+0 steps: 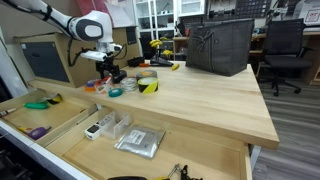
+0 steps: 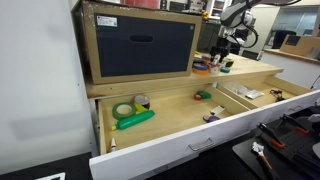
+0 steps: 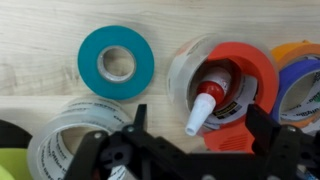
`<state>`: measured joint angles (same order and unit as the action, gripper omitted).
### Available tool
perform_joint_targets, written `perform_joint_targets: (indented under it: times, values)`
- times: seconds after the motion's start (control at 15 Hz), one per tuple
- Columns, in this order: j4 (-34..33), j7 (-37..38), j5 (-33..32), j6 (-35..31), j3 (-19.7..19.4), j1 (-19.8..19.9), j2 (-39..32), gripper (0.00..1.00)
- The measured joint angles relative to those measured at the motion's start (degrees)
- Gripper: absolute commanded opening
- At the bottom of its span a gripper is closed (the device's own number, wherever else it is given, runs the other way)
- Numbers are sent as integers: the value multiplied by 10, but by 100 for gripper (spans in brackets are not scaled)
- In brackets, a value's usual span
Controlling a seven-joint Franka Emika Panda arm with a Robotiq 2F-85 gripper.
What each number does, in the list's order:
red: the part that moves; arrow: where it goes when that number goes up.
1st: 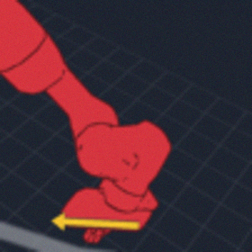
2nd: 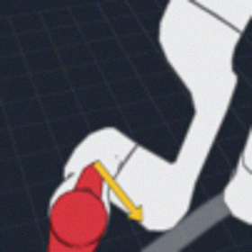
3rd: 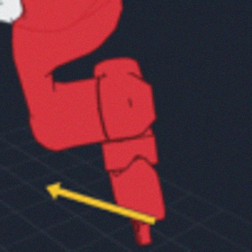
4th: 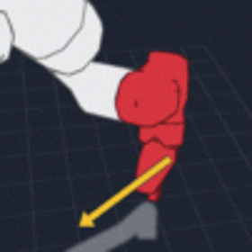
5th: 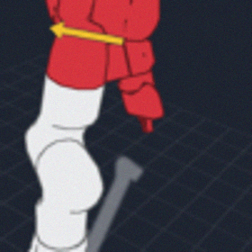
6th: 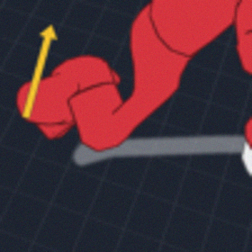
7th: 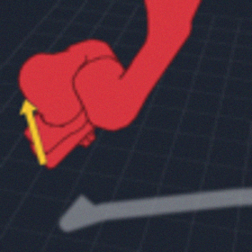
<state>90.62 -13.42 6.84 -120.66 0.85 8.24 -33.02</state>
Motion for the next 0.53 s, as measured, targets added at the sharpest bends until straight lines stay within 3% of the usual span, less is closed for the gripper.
perform_joint_targets:
  times: [0.53]
  values:
    - [-34,0,53,9,4,19,-13,100]
